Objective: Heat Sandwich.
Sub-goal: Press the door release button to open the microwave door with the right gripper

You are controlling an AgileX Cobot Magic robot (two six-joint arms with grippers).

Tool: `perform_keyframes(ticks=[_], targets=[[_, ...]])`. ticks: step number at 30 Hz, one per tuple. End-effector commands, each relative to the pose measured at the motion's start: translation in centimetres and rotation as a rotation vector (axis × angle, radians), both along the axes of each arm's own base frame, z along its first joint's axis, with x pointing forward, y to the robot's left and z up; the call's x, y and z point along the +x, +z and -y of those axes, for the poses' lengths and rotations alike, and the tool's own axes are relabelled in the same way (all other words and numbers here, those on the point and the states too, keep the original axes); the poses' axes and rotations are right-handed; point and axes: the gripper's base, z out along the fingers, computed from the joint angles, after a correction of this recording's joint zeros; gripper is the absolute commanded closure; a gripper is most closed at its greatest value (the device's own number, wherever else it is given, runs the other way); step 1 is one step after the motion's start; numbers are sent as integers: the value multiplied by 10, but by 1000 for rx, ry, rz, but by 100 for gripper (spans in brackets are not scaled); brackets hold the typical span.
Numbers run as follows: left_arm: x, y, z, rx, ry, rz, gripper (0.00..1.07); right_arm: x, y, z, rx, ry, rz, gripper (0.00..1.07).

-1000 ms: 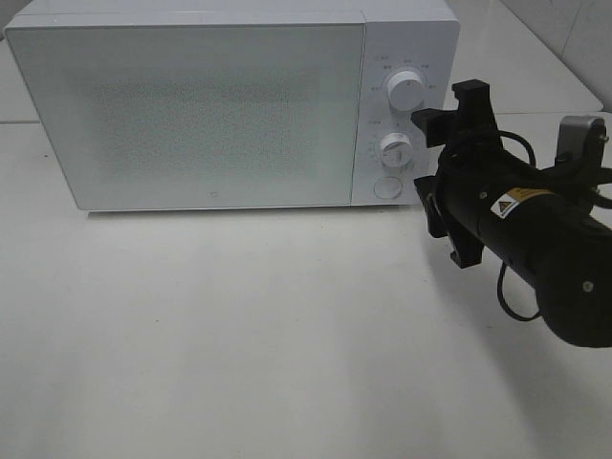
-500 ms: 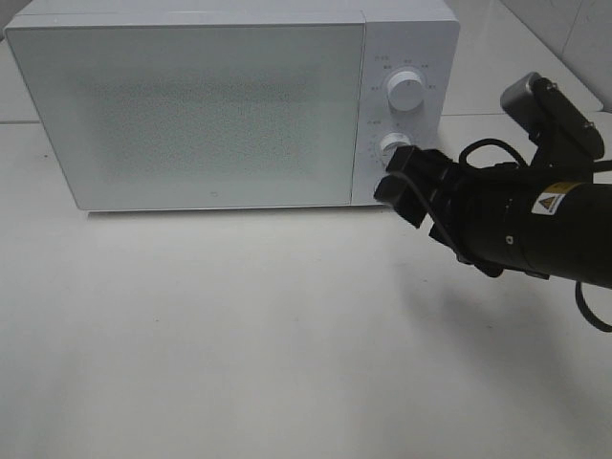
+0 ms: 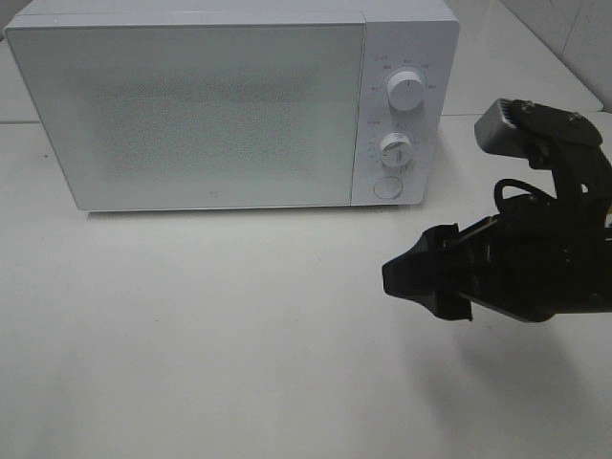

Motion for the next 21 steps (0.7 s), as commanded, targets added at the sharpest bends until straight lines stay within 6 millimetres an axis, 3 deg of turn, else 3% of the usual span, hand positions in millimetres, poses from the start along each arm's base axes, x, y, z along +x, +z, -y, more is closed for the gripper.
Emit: perform_keyframes(ticks=[1,10,21], targets=[[-4,0,0,-3,-1,30,10,-6,16,4,-102,117,9,37],[-4,0,0,-3,-1,30,10,-23,43,21,-315,241,-79,37],[-4,0,0,-3,-1,30,10,-57,70,46,-364,270,-100,37]])
